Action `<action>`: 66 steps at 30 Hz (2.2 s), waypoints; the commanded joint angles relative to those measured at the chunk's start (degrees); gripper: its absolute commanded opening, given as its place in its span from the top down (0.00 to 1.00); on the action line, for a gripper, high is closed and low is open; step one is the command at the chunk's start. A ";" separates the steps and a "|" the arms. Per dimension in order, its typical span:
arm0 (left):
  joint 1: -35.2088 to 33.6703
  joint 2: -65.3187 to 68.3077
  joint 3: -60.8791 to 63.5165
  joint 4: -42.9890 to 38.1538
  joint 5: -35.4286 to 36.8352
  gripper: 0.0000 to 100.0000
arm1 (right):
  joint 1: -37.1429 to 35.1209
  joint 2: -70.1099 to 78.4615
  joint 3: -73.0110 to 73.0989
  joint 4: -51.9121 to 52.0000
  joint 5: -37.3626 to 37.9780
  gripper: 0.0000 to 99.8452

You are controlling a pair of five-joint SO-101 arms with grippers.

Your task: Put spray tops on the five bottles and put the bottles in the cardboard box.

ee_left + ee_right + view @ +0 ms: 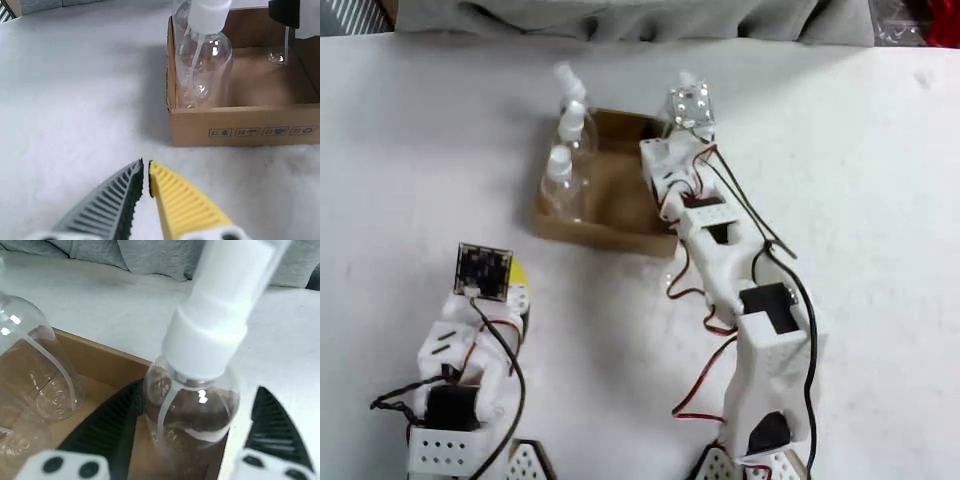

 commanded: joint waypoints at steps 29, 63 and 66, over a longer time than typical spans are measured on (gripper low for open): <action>-0.66 -1.54 -0.18 0.18 -0.53 0.98 | -2.15 -1.36 -1.93 -0.66 4.57 0.62; -0.66 -1.54 -0.18 0.26 -0.53 0.98 | -2.68 -58.86 17.32 50.33 5.19 0.63; -0.66 -1.54 -0.18 0.26 -0.53 0.98 | -2.15 -63.78 17.32 59.65 5.27 0.63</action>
